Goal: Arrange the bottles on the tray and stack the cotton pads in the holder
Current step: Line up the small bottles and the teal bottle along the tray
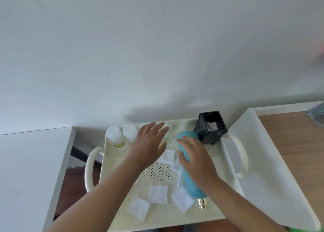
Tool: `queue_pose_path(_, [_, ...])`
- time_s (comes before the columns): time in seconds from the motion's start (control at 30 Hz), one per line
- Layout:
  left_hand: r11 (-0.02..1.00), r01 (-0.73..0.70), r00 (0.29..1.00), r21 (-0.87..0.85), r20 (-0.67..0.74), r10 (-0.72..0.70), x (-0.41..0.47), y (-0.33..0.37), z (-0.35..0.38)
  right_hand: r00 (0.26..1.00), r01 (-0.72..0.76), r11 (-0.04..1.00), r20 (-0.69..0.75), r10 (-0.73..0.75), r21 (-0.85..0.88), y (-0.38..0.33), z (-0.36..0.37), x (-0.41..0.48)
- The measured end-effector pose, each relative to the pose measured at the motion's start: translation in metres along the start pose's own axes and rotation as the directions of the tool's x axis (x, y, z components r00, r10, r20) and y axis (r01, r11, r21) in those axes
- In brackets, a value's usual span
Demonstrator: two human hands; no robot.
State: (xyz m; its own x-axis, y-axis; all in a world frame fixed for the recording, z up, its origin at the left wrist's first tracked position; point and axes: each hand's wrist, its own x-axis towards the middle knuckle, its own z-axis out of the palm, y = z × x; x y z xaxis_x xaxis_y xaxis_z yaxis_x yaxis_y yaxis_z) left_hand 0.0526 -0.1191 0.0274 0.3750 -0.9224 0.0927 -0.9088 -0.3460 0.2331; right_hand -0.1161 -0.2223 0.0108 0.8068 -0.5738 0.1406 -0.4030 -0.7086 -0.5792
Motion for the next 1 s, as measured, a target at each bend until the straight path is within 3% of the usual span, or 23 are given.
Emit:
queue_pose_path(0.1, [0.999, 0.012, 1.0, 0.053, 0.01, -0.012, 0.007, 0.006, 0.006, 0.997, -0.058, 0.983, -0.057, 0.049, -0.177, 0.007, 0.007, -0.034])
queue_pose_path(0.27, [0.991, -0.013, 0.998, 0.133, 0.065, 0.005, 0.018, -0.001, 0.01, 0.964, -0.242, 0.935, 0.045, 0.262, -0.26, 0.004, 0.019, -0.074])
queue_pose_path(0.53, [0.987, -0.101, 0.991, 0.122, 0.101, 0.089, 0.022, -0.012, 0.014, 0.884, -0.449, 0.862, 0.024, 0.467, -0.234, -0.007, 0.033, -0.096])
queue_pose_path(0.8, [0.981, -0.162, 0.984, 0.104, 0.093, 0.153, 0.019, -0.018, 0.018, 0.866, -0.495, 0.836, -0.054, 0.497, -0.238, -0.011, 0.037, -0.094])
queue_pose_path(1.0, [0.943, -0.311, 0.95, 0.115, 0.069, 0.304, 0.008, -0.009, 0.017, 0.892, -0.45, 0.859, -0.079, 0.445, -0.243, -0.015, 0.019, -0.091])
